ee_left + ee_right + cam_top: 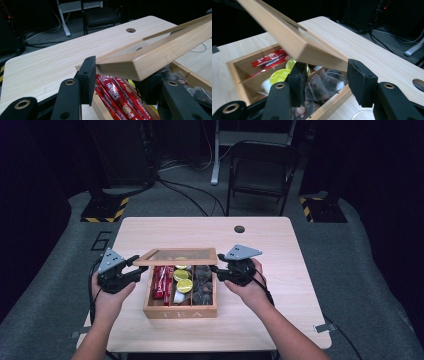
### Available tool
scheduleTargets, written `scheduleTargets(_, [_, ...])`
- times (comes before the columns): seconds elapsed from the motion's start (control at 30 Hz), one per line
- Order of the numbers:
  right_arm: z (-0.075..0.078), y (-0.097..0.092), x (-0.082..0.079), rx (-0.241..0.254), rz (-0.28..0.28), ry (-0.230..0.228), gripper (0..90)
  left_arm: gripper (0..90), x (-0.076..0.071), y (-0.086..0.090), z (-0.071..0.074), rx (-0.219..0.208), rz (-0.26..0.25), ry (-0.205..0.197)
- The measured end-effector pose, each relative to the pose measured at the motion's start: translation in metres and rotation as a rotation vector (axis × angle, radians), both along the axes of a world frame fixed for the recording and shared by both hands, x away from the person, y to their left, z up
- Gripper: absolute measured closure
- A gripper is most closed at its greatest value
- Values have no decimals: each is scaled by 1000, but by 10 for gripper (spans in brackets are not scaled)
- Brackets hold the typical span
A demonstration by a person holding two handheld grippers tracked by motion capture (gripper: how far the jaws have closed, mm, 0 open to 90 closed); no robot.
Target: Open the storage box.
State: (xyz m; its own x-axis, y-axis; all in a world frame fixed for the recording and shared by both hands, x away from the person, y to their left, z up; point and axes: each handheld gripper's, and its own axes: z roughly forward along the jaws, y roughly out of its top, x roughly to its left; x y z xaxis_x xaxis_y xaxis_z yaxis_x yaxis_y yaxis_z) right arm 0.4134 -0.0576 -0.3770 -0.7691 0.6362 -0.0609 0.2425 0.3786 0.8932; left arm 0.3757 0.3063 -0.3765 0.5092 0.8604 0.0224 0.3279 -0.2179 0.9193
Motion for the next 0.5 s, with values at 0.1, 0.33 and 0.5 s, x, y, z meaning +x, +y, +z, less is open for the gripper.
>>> scheduleTargets(0.1, [0,2,6,-2,0,2,544,543,1,0,1,5,-4,1])
scheduleTargets(0.33, [2,4,11,3,-11,0,564,540,5,1,4,-3,-5,-1])
scheduleTargets(0.5, [6,4,15,-7,-5,-1,570,546,8,1,5,-4,1,-2])
